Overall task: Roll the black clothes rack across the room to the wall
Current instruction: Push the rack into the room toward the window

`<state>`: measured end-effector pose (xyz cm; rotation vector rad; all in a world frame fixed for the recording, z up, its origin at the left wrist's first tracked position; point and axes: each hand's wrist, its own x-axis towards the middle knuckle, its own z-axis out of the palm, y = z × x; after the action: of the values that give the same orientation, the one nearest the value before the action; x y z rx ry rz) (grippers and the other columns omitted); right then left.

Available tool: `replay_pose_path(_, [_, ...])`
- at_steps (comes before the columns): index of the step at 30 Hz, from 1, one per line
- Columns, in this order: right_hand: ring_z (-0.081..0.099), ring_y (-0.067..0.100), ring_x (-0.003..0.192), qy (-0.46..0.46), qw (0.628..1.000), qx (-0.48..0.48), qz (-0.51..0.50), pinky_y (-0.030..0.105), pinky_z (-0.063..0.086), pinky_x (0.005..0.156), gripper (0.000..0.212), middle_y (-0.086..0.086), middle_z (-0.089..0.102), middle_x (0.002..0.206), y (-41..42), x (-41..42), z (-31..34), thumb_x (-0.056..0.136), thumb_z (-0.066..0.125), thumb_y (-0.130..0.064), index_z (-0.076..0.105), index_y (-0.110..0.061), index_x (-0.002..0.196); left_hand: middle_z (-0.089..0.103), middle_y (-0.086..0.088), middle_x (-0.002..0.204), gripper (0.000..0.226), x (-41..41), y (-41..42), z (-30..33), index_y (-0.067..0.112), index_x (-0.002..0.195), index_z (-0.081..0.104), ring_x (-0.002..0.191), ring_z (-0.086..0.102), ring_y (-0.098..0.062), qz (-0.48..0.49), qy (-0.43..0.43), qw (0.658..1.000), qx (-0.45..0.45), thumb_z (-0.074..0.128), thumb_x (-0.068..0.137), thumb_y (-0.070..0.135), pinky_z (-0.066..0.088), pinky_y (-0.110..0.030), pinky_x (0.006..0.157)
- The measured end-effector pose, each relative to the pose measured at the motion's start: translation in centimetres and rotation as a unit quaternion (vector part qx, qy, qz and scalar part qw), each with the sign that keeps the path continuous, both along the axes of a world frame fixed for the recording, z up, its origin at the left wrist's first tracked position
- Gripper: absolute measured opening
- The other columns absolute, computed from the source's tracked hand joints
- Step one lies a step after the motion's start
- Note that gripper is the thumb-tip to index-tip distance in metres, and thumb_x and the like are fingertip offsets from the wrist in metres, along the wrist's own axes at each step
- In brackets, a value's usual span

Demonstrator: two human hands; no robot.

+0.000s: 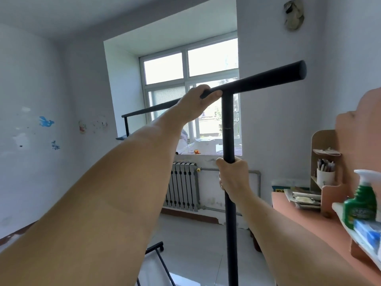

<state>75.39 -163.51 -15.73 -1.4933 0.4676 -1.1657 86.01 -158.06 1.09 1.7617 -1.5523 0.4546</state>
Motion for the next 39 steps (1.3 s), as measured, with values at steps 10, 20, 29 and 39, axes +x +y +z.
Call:
replay_pose_path(10, [0.030,0.017,0.041,0.001,1.000,0.013,0.021,0.029,0.029,0.042,0.021,0.000,0.033,0.046,-9.5,6.5,-0.1,0.068,0.055,-0.010,0.038,-0.015,0.056,0.050,-0.002,0.088,0.046,5.7,-8.4,0.0,0.010,0.107,0.055,0.072,0.043,-0.012,0.042,0.005,0.999,0.014,0.042,0.092,0.052,0.033,-0.023,0.063])
replay_pose_path(20, [0.034,0.018,0.041,0.010,0.999,0.008,0.036,0.030,0.032,0.042,0.018,0.004,0.036,0.047,-15.9,12.7,0.0,0.069,0.057,-0.009,0.042,-0.012,0.059,0.049,0.000,0.088,0.047,12.0,-14.5,0.0,0.014,0.106,0.054,0.072,0.044,-0.010,0.071,0.011,0.997,0.011,0.040,0.090,0.056,0.032,-0.023,0.062])
replay_pose_path(29, [0.033,0.020,0.043,0.020,0.999,0.020,0.040,0.030,0.029,0.043,0.015,0.007,0.035,0.050,-21.3,20.7,0.0,0.069,0.056,-0.008,0.043,-0.011,0.062,0.049,-0.001,0.088,0.049,19.6,-19.6,-0.1,0.012,0.104,0.055,0.076,0.046,-0.017,0.069,0.036,0.997,0.005,0.043,0.089,0.056,0.035,-0.027,0.064])
replay_pose_path(39, [0.032,0.015,0.033,0.017,0.997,0.034,0.061,0.023,0.029,0.035,0.015,0.006,0.035,0.048,-28.7,28.0,0.3,0.072,0.056,-0.005,0.044,-0.008,0.064,0.058,-0.004,0.098,0.054,27.6,-27.5,0.0,0.020,0.099,0.057,0.092,0.053,-0.023,0.108,0.017,0.994,-0.022,0.042,0.081,0.068,0.043,-0.038,0.081])
